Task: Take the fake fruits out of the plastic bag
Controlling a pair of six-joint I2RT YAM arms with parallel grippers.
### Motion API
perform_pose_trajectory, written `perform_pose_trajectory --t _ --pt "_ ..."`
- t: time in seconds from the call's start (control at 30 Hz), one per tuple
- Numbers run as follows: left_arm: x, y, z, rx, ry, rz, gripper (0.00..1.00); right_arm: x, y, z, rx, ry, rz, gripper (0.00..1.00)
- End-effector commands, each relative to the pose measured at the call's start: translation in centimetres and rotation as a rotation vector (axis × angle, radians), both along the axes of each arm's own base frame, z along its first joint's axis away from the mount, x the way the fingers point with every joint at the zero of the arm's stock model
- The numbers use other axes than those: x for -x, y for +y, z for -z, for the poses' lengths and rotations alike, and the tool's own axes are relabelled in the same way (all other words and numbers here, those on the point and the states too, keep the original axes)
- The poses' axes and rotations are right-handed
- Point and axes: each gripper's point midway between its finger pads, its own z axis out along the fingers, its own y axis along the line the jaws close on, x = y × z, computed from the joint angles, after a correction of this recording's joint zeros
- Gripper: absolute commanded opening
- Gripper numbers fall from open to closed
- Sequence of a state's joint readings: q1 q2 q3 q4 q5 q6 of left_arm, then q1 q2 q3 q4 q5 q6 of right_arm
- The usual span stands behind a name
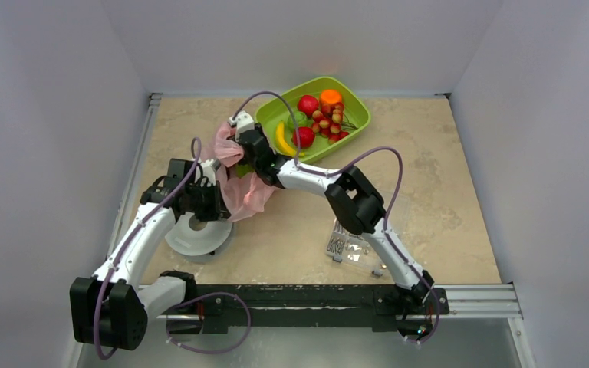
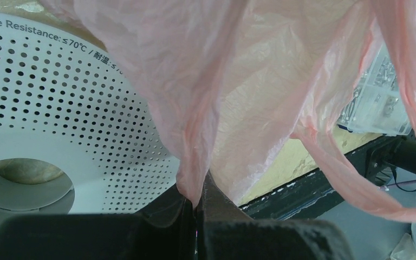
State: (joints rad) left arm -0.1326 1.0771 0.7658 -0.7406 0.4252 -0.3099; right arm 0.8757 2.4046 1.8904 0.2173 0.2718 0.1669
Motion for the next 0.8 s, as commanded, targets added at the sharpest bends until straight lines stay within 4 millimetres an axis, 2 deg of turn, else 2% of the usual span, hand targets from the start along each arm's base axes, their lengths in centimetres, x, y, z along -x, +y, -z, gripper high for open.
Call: perform_pose_trajectory --t 0.0,0.17,0.23,0.27,0.37,0.47,0.63,0.77 --pt "-1.0 -0.1 -1.2 -0.007 -0.069 0.022 0.00 -1.8 0.4 0.1 -0.024 -0.030 0.033 0.90" --pt "-1.1 -0.1 -1.3 -0.008 -0.075 0.021 0.00 -1.9 1.3 0.2 -0.031 -0.016 -0.007 0.85" --pt "-1.1 0.0 -1.3 -0.013 -0.077 0.017 0.00 -2.0 0.9 0.8 -0.006 0.014 0.019 0.81" --pt "-1.0 0.1 -1.4 -0.014 -0.079 0.017 0.00 -1.8 0.7 1.3 0.003 0.051 0.028 0.82" --pt "-1.1 0.1 -1.4 -0.012 -0.084 0.012 0.00 -0.9 0.0 2.3 0.059 0.115 0.038 0.93" --pt "-1.1 0.0 -1.3 -0.011 -0.077 0.016 0.00 0.2 -1.0 2.5 0.117 0.173 0.052 0.98" --pt "-1.1 0.0 -1.3 -0.008 -0.076 0.016 0.00 2.2 -3.5 2.6 0.180 0.207 0.069 0.98" --pt "-1.1 0.0 -1.3 -0.008 -0.077 0.014 0.00 2.6 -3.6 3.4 0.217 0.230 0.054 0.92"
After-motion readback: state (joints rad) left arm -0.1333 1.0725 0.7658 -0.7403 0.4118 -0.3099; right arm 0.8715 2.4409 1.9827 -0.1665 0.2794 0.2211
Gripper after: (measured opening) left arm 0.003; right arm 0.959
